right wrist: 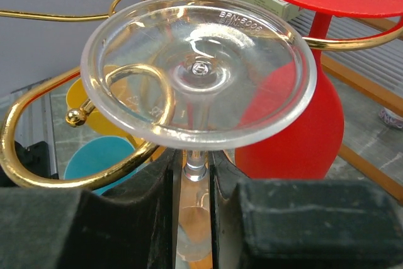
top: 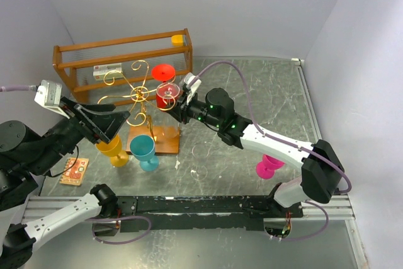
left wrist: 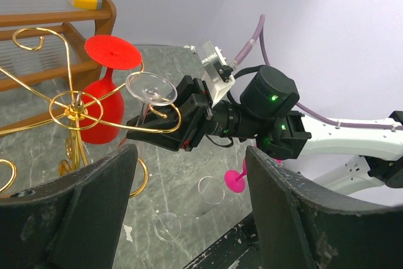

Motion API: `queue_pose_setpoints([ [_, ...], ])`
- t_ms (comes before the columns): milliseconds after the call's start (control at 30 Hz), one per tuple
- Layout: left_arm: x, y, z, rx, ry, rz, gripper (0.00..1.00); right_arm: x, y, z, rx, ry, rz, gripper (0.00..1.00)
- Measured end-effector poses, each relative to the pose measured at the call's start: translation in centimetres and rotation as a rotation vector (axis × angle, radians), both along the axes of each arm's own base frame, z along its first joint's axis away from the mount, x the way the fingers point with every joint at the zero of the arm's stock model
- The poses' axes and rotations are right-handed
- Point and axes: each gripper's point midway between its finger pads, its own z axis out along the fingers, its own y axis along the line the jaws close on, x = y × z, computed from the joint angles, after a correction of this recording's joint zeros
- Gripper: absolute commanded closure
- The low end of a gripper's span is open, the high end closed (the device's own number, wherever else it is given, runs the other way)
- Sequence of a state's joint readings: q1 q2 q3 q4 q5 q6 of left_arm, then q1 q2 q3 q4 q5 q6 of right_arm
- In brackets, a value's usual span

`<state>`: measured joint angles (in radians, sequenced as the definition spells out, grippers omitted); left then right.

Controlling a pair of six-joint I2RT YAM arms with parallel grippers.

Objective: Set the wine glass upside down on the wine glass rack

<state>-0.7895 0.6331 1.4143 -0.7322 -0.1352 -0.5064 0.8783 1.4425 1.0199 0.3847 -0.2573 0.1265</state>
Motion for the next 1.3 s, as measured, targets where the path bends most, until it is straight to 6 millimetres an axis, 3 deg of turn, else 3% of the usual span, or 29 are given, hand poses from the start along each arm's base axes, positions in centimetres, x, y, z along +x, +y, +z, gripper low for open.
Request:
queue_pose_setpoints([
  [900, 0.4, 0.1, -1.2, 0.018, 0.032, 0.020, 0.20, -2.9, 1.1, 1.2, 0.057, 0.024, 0.165, 1.00],
  [1300, 0.5, 0.1, -1.4, 0.015, 0.041, 0.027, 0.20, -4.4, -0.3, 1.6, 0.086, 0.006, 0.181, 1.00],
])
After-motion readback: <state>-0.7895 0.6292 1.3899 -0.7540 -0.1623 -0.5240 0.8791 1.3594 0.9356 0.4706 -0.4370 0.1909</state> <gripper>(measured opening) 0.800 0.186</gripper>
